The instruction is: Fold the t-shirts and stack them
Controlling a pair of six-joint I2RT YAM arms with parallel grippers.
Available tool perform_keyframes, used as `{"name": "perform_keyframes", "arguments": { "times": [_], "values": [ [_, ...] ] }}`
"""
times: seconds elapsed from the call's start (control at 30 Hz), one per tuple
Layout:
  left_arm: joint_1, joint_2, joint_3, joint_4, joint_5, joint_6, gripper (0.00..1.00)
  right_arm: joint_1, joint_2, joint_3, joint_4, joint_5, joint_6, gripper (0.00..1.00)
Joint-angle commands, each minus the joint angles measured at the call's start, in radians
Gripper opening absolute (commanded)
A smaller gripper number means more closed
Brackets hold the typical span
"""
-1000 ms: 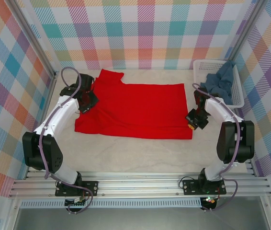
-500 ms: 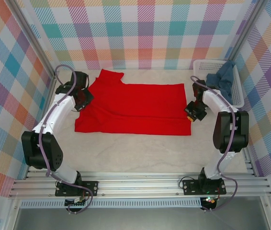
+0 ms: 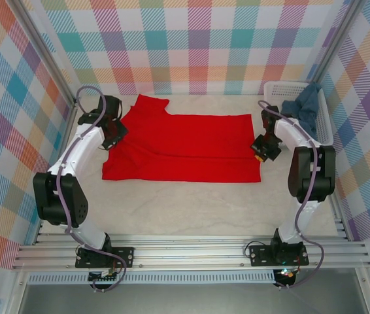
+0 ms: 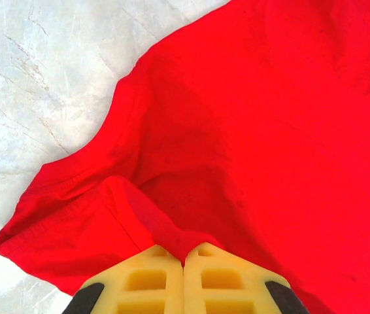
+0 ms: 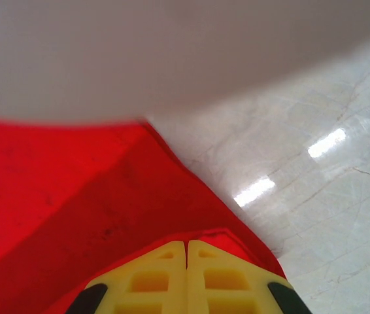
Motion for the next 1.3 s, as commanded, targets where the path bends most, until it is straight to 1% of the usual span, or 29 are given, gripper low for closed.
{"name": "perform_keyframes", "arguments": {
  "times": [0.0, 0.2, 0.3, 0.6, 0.63, 0.67, 0.73, 0.77, 0.8, 0.83, 0.93, 1.07, 1.1, 1.17, 1.27],
  "values": [
    [0.018, 0.0, 0.053, -0.001, -0.024, 0.003, 0.0, -0.005, 0.03, 0.034, -0.028, 0.001, -0.023, 0.0],
    [0.018, 0.039, 0.118, 0.001, 0.017, 0.012, 0.0, -0.004, 0.049, 0.048, -0.026, -0.008, -0.02, 0.0],
    [0.017, 0.065, 0.144, -0.015, 0.003, 0.016, 0.0, -0.004, 0.057, 0.051, -0.023, -0.015, -0.02, 0.0],
    [0.02, 0.128, 0.145, -0.052, -0.032, 0.037, 0.0, -0.005, 0.09, 0.085, -0.012, -0.042, -0.043, 0.01],
    [0.025, 0.14, 0.151, -0.058, -0.032, 0.044, 0.07, -0.004, 0.096, 0.095, -0.013, -0.049, -0.053, 0.11],
    [0.035, 0.159, 0.163, -0.07, -0.023, 0.049, 0.2, -0.003, 0.103, 0.109, -0.018, -0.054, -0.063, 0.21],
    [0.06, 0.191, 0.196, -0.1, -0.002, 0.059, 0.38, -0.003, 0.09, 0.121, -0.018, -0.052, -0.081, 0.31],
    [0.069, 0.198, 0.21, -0.113, -0.003, 0.062, 0.45, -0.003, 0.075, 0.123, -0.017, -0.047, -0.088, 0.34],
    [0.082, 0.198, 0.217, -0.125, -0.007, 0.065, 0.52, -0.003, 0.056, 0.125, -0.019, -0.039, -0.096, 0.38],
    [0.094, 0.188, 0.214, -0.128, -0.011, 0.065, 0.55, -0.003, 0.037, 0.129, -0.029, -0.032, -0.103, 0.4],
    [0.119, 0.143, 0.166, -0.151, -0.02, 0.055, 0.59, -0.003, -0.026, 0.107, -0.057, -0.022, -0.111, 0.46],
    [0.156, 0.068, 0.005, -0.177, 0.001, -0.001, 0.58, -0.001, -0.156, -0.043, -0.029, -0.057, -0.088, 0.43],
    [0.178, 0.045, -0.065, -0.16, 0.031, -0.017, 0.58, 0.004, -0.194, -0.09, -0.021, -0.068, -0.077, 0.42],
    [0.229, 0.006, -0.191, -0.085, 0.124, -0.045, 0.57, 0.008, -0.263, -0.192, 0.017, -0.107, -0.05, 0.4],
    [0.298, 0.001, -0.302, 0.022, 0.277, -0.064, 0.55, 0.008, -0.368, -0.357, 0.124, -0.199, -0.008, 0.41]
  ]
}}
